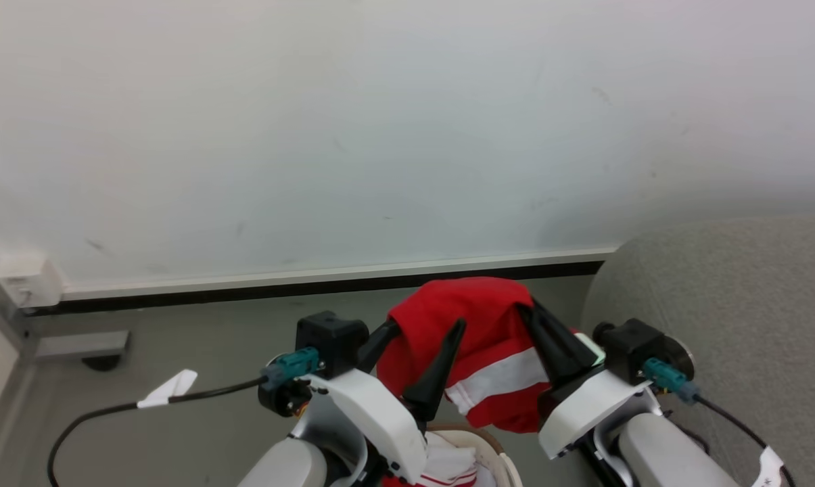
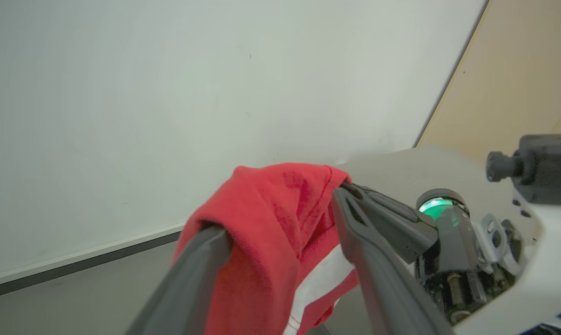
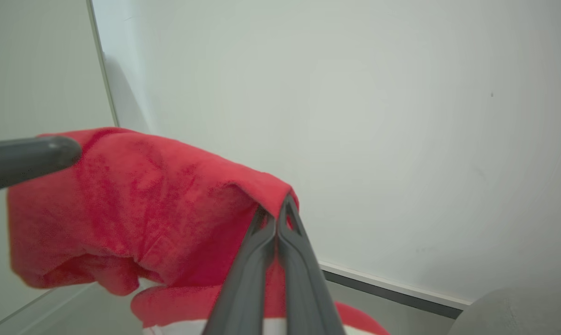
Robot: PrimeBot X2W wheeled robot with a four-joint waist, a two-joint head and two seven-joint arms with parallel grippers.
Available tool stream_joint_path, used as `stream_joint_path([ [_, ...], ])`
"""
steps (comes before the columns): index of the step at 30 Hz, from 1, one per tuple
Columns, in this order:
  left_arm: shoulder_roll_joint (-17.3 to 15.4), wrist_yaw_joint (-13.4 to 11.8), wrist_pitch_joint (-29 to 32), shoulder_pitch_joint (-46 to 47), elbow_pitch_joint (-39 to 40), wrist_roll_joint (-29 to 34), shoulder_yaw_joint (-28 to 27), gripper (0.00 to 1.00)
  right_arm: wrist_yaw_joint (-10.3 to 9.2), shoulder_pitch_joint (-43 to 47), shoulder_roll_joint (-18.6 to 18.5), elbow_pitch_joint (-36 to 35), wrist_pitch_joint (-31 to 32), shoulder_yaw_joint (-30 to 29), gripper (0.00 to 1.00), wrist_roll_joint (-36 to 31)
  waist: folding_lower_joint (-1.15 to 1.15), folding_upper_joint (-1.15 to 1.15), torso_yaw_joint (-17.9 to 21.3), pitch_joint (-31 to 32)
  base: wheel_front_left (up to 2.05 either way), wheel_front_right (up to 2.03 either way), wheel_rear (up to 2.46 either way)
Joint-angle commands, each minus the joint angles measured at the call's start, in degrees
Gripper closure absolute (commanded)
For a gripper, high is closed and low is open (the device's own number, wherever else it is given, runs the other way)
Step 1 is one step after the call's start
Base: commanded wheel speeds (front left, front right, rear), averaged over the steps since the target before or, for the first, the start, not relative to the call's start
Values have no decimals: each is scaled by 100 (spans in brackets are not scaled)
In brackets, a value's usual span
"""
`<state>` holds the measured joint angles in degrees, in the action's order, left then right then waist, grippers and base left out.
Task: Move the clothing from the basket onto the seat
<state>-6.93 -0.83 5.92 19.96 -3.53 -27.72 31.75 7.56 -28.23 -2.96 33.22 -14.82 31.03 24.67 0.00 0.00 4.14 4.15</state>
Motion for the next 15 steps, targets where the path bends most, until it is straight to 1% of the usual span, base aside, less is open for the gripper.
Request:
stream_joint_path([
  [1,-68,10,-51,-88,17,79,-4,0,-14,-12,-104,-71,-30,-114,100,-48,0,0,158,-50,0,0,0],
  [5,-115,17,-107,-158,49,97,26,0,-14,-62,-321,-238,-30,-363,100,-85,0,0,530,-142,0,0,0],
  [15,-183,87,-282,-312,145,169,227,0,-14,126,-959,-538,-26,-1161,100,-185,0,0,1756,-423,0,0,0],
])
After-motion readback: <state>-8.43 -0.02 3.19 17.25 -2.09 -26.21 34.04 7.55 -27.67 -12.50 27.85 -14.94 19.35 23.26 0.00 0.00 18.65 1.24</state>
